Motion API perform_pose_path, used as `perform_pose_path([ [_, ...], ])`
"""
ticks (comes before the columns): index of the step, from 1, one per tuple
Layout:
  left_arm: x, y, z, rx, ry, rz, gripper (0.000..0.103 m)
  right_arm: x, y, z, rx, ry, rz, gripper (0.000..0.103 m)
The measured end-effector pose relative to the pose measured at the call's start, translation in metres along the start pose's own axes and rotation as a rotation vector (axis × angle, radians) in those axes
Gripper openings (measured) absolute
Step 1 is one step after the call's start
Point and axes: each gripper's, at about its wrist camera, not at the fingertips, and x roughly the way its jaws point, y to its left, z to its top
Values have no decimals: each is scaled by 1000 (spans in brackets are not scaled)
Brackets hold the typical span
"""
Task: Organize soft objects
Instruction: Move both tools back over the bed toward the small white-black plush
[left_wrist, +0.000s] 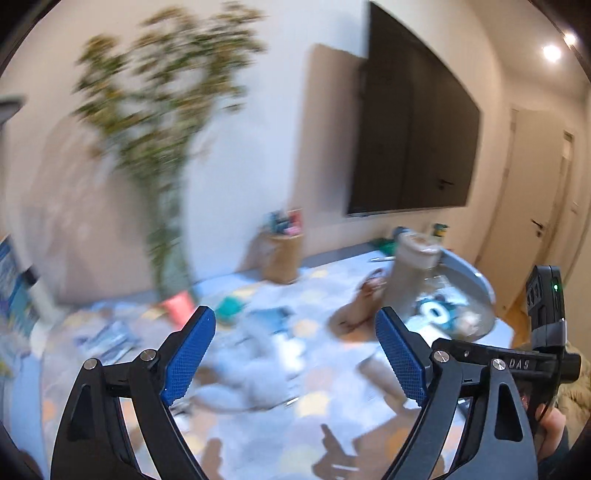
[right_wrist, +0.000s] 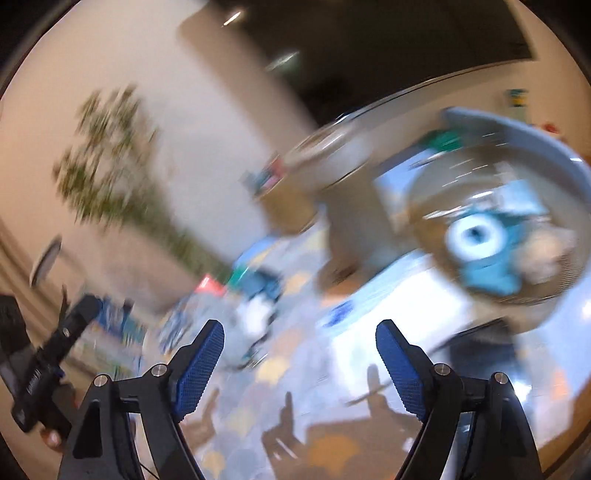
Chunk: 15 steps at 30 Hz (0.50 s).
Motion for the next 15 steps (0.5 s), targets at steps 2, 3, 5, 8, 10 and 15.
perform_pose_path([
  [2, -5, 28, -12, -32, 9, 51, 88, 25, 28, -13, -54, 39, 40, 83],
  [3, -4, 43, -18, -56, 18, 74, 88, 37, 42, -19, -80, 57, 60, 83],
  [5, -3, 74, -34, -111, 46, 122, 88, 63, 64, -35, -133, 70, 59, 83],
  [8, 14, 111, -67, -133, 120, 216, 88, 102, 86, -63, -200, 83, 13, 83],
  [10, 29, 130, -89, -138, 181, 237, 88, 123, 93, -79, -232, 101, -12, 83],
  [15, 54, 151, -125, -196, 260, 192, 88, 152, 99, -99, -277, 135, -43, 83],
])
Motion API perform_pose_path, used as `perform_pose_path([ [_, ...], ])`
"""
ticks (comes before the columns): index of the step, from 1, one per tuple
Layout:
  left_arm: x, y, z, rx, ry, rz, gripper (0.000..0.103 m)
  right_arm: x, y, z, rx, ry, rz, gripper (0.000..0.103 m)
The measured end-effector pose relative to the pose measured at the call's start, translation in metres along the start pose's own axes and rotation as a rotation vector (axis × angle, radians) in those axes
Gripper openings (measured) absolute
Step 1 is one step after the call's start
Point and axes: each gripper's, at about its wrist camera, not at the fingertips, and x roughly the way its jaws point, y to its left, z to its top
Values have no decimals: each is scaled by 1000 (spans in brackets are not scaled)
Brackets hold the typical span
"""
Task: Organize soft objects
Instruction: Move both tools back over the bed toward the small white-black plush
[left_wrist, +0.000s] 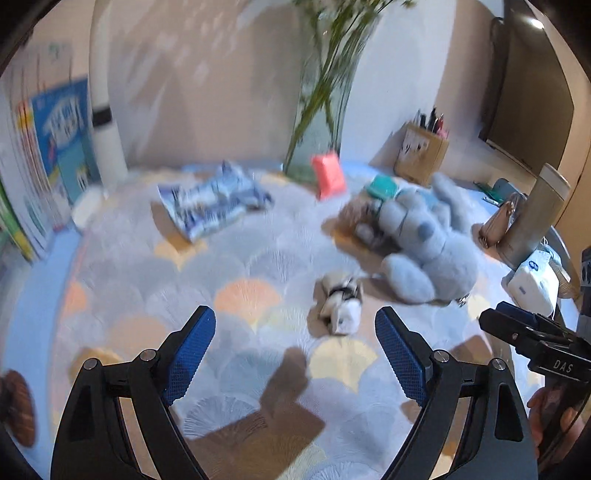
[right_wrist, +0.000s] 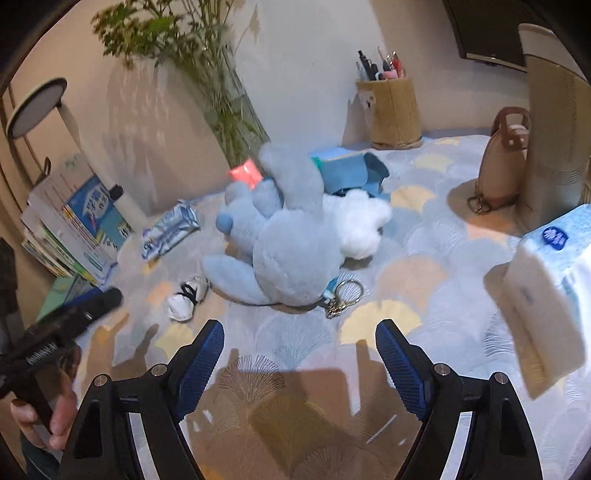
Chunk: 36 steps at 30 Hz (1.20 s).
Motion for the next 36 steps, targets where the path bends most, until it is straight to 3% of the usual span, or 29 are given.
perform_pose_path([
  [4, 16, 4, -12, -17, 7, -7, 87, 13, -3, -9, 1, 22, -44, 83],
  [5, 22, 4, -12, -24, 41, -5, 86, 14, -3, -9, -3, 27, -40, 83],
  [13, 18, 7, -13, -28, 19, -13, 88, 22, -2, -9, -11, 58, -60, 85],
  [18, 7, 0, 0, 10, 82, 109, 86, 13, -13, -3, 34, 105, 38, 85],
  [20, -5, -2, 14, -17, 62, 71, 87, 2, -18, 10, 53, 115, 60, 85],
  [23, -10, -10, 34, -84, 13, -4, 88, -20, -14, 31, 42, 35, 34, 87],
  [26, 8, -29, 38, -40, -2, -32, 88, -24, -5, 44, 22, -3, 17, 91],
  [30, 37, -36, 26, 5, 57, -42, 86, -6, 6, 56, 22, 48, 23, 91],
  [32, 45, -29, 17, -3, 81, -48, 81, 6, 9, 58, 4, 68, 12, 91],
  [33, 47, -26, 15, -6, 82, -48, 70, 13, 9, 58, 0, 82, 7, 91],
  [34, 50, -23, 14, -12, 83, -53, 66, 20, 9, 58, 2, 103, 8, 91],
  [36, 55, -16, 13, -48, 97, -81, 66, 32, 8, 56, 26, 110, 15, 91],
])
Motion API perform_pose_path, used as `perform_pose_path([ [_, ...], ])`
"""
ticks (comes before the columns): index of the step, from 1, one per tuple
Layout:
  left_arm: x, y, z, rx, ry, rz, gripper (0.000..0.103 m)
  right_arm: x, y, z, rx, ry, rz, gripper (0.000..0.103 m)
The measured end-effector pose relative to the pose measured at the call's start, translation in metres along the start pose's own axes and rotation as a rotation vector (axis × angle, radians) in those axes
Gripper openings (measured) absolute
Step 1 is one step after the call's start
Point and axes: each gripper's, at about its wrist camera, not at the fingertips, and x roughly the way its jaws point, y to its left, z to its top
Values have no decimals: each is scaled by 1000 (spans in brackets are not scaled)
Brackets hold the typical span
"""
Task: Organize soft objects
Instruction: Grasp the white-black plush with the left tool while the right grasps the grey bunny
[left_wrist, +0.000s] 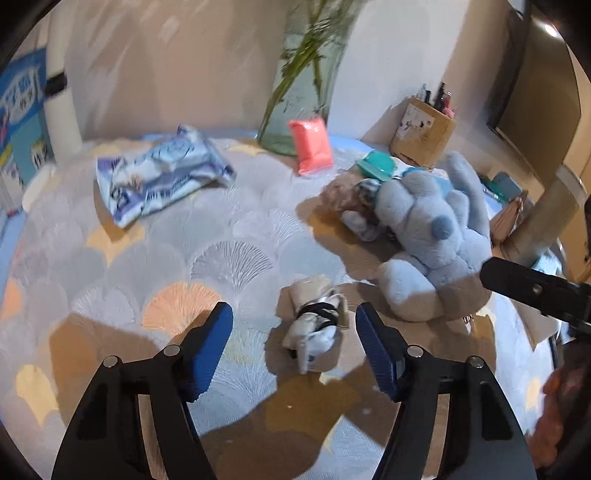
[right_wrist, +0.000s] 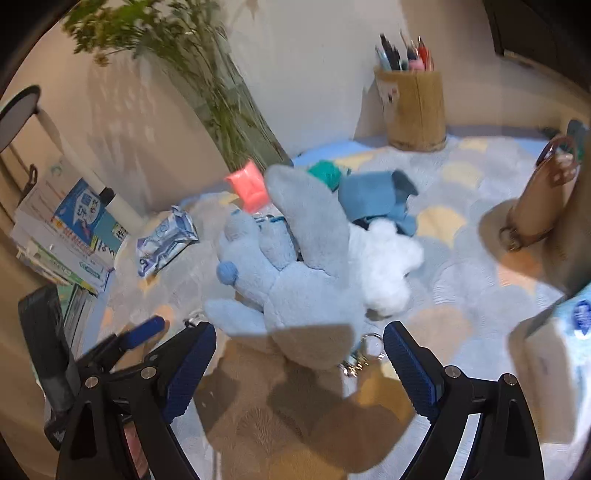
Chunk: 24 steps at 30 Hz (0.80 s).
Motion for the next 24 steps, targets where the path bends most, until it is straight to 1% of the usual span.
perform_pose_path([
  [2, 1, 2, 1, -7, 1, -43, 66, 8, -1, 0, 25, -23, -4, 91],
  [3, 0, 1, 1, -2, -7, -52, 66, 12, -1, 0, 32, -24, -6, 91],
  [5, 1, -3, 1, 12, -8, -43, 66, 21, -1, 0, 33, -15, -1, 91],
  [6, 2, -7, 0, 25, -6, -33, 62, 24, -1, -2, 29, -6, -3, 89],
  [7, 3, -9, 0, 36, -5, -23, 48, 27, 1, -3, 25, -2, -9, 79],
  [8, 4, -14, 0, 52, -3, -11, 41, 27, 2, -5, 20, -13, -14, 72],
  [9, 5, -16, 0, 65, 2, -5, 33, 26, 2, -6, 18, -25, -30, 58],
  [10, 6, -18, -1, 79, 1, 2, 27, 24, 2, -8, 15, -34, -44, 57],
  [12, 2, -19, -1, 97, -21, 12, 27, 19, -1, -11, 38, -44, -34, 56],
  [15, -4, -19, -1, 101, -52, 8, 27, 2, -6, -19, 122, -49, 10, 56],
  [17, -4, -16, 0, 86, -56, 2, 27, -13, -11, -28, 199, -23, 26, 56],
  [19, -5, -13, 1, 72, -60, 0, 27, -29, -19, -41, 274, -4, 16, 56],
  [21, -5, -12, 1, 67, -61, -6, 27, -39, -25, -53, 353, 18, 17, 58],
  [23, -5, -12, 0, 68, -55, -9, 27, -41, -33, -65, 435, 39, 53, 60],
  [24, -5, -12, 0, 67, -52, -11, 27, -40, -35, -69, 459, 60, 71, 66],
])
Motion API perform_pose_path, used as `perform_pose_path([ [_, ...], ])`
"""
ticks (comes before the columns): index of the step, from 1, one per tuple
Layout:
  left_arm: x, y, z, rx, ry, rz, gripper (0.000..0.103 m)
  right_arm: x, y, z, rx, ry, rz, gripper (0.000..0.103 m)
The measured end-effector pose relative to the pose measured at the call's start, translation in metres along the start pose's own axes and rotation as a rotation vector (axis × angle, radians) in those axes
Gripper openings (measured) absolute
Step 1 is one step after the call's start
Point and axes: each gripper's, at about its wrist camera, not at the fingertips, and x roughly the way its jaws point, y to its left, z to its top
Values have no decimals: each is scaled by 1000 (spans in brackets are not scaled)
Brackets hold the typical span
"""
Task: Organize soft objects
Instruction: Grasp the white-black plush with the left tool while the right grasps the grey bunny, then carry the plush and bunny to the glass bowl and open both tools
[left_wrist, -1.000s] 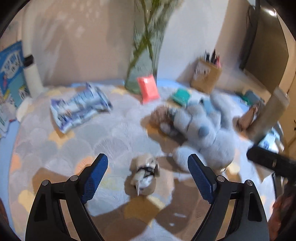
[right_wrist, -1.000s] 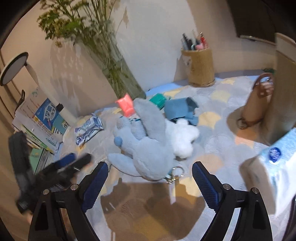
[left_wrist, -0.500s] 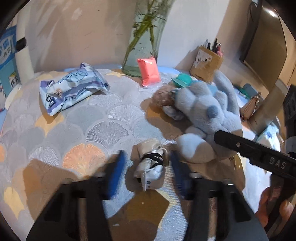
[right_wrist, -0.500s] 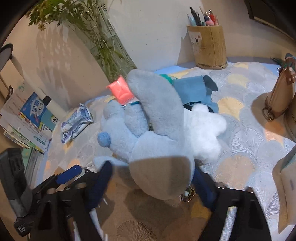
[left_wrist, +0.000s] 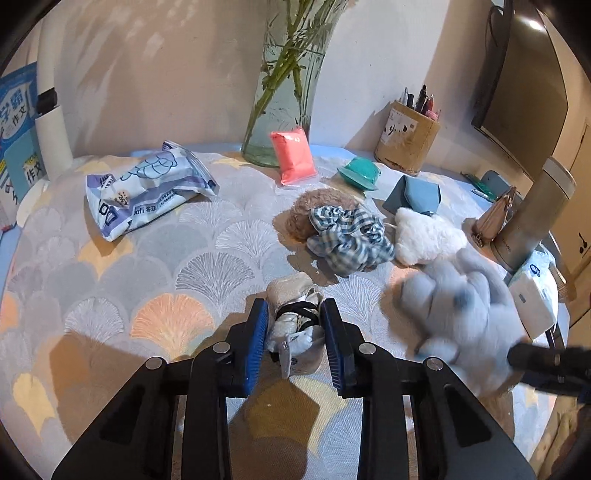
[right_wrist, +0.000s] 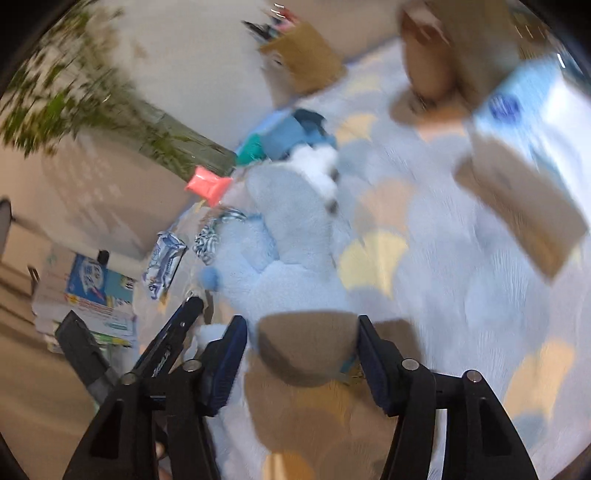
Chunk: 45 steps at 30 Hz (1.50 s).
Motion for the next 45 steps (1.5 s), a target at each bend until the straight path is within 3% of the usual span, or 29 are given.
perform_pose_path([
  [2, 2, 2, 0, -7, 15, -17, 28, 4, -4, -5, 1, 47, 13, 69],
  [5, 12, 4, -1, -17, 78, -54, 38, -1, 1, -10, -110, 32, -45, 73],
  [7, 9, 3, -2, -11, 76, -57, 44, -2, 8, -12, -218, 18, -118, 89],
  [11, 9, -2, -6, 20, 80, -39, 48, 2, 24, -9, -426, -3, -215, 89],
  [14, 11, -8, -8, 54, 82, -8, 57, 16, 27, -2, -512, 34, -240, 89],
  [17, 10, -11, -9, 79, 79, 35, 57, 27, 23, 9, -469, 48, -168, 89],
  [20, 10, -9, -9, 77, 72, 69, 48, 37, 15, 20, -395, 52, -108, 90],
  [22, 9, -6, -8, 68, 66, 67, 25, 38, 17, 22, -387, 28, -92, 90],
  [23, 8, -5, -8, 65, 64, 56, 25, 38, 19, 21, -395, 24, -87, 89],
  [24, 8, -6, -7, 66, 62, 53, 25, 38, 19, 19, -407, 18, -82, 81],
  [25, 7, -7, -7, 72, 58, 55, 25, 37, 21, 16, -422, 10, -77, 62],
  [28, -1, -16, -8, 96, 26, 55, 25, 34, 29, 4, -478, -3, -67, 61],
  [33, -23, -34, -6, 115, -17, -8, 25, 13, 27, 4, -448, -23, 5, 61],
  [45, -82, -129, 13, 226, -144, -167, 25, -98, 19, 18, -418, -238, 12, 61],
])
